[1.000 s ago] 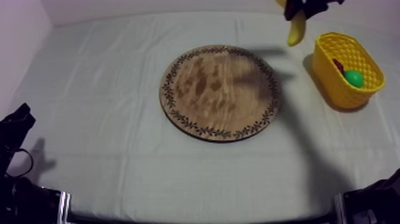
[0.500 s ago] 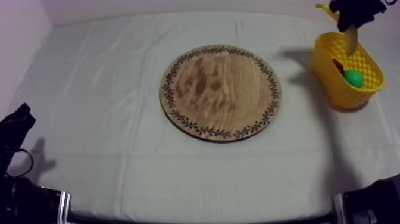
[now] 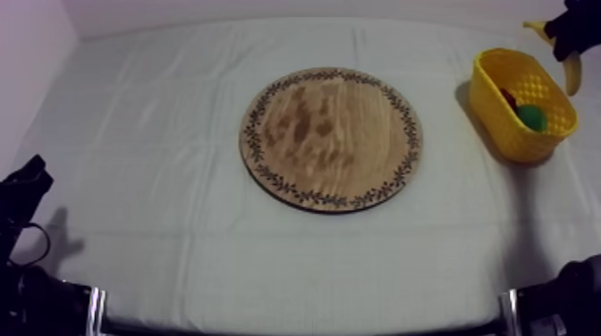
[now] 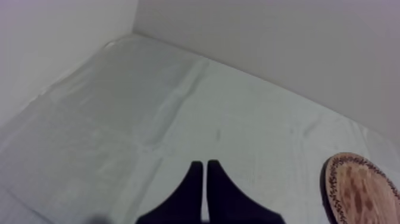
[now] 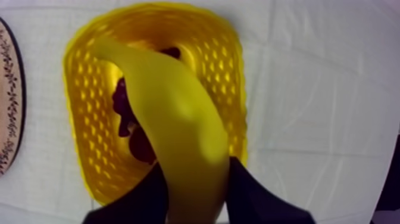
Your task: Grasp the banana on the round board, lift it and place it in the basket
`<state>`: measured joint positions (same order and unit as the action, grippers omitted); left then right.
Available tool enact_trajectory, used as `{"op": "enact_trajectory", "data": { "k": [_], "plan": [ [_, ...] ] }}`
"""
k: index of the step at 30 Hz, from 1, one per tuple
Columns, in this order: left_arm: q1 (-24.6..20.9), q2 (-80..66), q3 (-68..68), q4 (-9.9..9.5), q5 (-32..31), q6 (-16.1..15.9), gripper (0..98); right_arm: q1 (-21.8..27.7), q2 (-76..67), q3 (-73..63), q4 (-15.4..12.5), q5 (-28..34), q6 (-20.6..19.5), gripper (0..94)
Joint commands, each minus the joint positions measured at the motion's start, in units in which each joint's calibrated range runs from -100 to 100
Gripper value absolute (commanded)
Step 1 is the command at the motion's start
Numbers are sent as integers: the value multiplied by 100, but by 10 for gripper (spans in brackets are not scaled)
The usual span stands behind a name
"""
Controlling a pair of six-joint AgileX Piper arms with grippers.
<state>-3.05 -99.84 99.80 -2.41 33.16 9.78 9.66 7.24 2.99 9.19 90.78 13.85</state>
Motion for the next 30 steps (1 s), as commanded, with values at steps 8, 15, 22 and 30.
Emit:
{"op": "enact_trajectory", "data": {
  "k": [8,15,22,30],
  "plan": [
    [-2,2,-2,-1,-1,1,1,-8,301,493,84,-471,-75,278],
    [-2,2,-2,-1,-1,0,1,-67,934,804,124,-994,-295,273],
    [-2,2,-2,-1,-1,1,1,-136,1494,1010,83,-1451,-417,329],
    [-2,2,-2,-1,-1,1,1,-173,1695,982,41,-1438,-443,640]
  ]
}}
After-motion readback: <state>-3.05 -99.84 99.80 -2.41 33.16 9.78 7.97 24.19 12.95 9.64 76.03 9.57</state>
